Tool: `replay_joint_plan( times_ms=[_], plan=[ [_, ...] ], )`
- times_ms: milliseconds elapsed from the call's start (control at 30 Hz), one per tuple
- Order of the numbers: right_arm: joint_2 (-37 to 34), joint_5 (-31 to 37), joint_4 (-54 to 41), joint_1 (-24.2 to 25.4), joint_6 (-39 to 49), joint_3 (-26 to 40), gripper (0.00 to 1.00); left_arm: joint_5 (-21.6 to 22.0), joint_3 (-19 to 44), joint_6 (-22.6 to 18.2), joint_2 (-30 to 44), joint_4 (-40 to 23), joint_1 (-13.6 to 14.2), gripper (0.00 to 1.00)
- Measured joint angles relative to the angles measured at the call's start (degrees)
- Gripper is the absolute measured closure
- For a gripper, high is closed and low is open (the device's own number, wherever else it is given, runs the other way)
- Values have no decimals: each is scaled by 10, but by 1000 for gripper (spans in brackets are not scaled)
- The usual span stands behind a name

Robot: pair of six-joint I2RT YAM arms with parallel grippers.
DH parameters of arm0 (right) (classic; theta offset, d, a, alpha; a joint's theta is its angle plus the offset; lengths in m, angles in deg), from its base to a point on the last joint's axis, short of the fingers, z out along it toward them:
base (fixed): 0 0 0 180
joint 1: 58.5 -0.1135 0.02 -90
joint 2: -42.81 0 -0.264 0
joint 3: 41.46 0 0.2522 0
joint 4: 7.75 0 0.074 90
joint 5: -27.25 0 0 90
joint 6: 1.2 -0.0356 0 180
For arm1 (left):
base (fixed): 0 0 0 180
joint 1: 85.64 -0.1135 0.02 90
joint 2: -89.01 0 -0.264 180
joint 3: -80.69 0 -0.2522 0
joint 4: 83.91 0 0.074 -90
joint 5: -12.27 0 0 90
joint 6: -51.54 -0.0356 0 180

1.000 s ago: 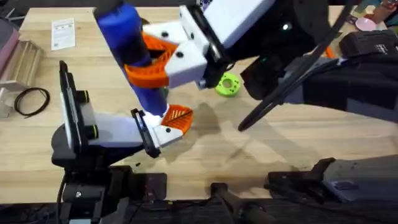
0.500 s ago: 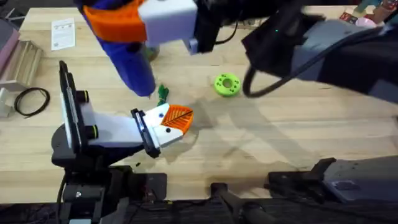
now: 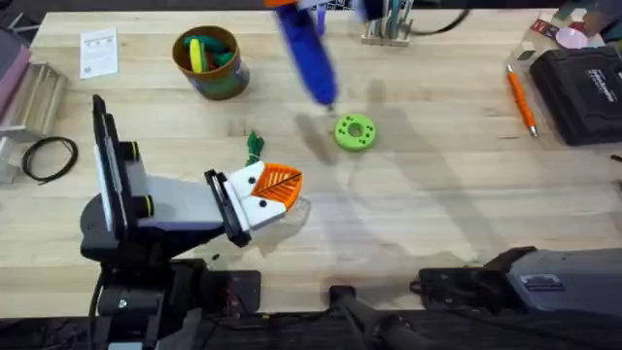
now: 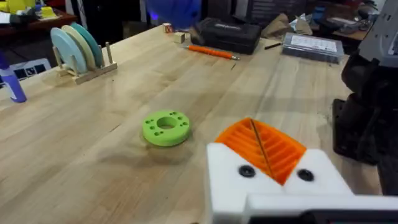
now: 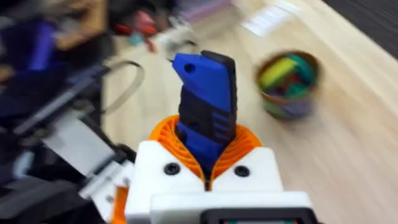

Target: Pick up the gripper from the table and insert it into the empty holder that is missing its gripper. Then pick up a screw, insert it into the mounting hole, and use the screwdriver to tighten it. Finally, clean up the table by picking up the vegetable and placing it into the bucket.

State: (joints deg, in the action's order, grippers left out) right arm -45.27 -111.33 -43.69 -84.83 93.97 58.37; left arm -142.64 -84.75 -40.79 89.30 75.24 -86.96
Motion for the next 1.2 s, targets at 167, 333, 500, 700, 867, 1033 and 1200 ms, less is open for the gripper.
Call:
replay_joint_plan(
  times_ms=[167, 333, 500, 700, 867, 1033, 1200],
  plan=[
    [27, 93, -207, 118, 135, 61, 983, 0, 0, 0, 0, 0, 0, 992],
    [28, 166, -313, 181, 237, 63, 983, 0, 0, 0, 0, 0, 0, 992],
    [21, 226, -411, 215, 371, 63, 983, 0, 0, 0, 0, 0, 0, 992],
    [-4, 322, -403, 225, 500, 40, 984, 0, 0, 0, 0, 0, 0, 992],
    [-39, 416, -363, 225, 575, -12, 984, 0, 0, 0, 0, 0, 0, 992],
    [-92, 463, -348, 226, 617, -31, 984, 0, 0, 0, 0, 0, 0, 992],
    [-144, 512, -340, 224, 671, -33, 984, 0, 0, 0, 0, 0, 0, 992]
  ],
)
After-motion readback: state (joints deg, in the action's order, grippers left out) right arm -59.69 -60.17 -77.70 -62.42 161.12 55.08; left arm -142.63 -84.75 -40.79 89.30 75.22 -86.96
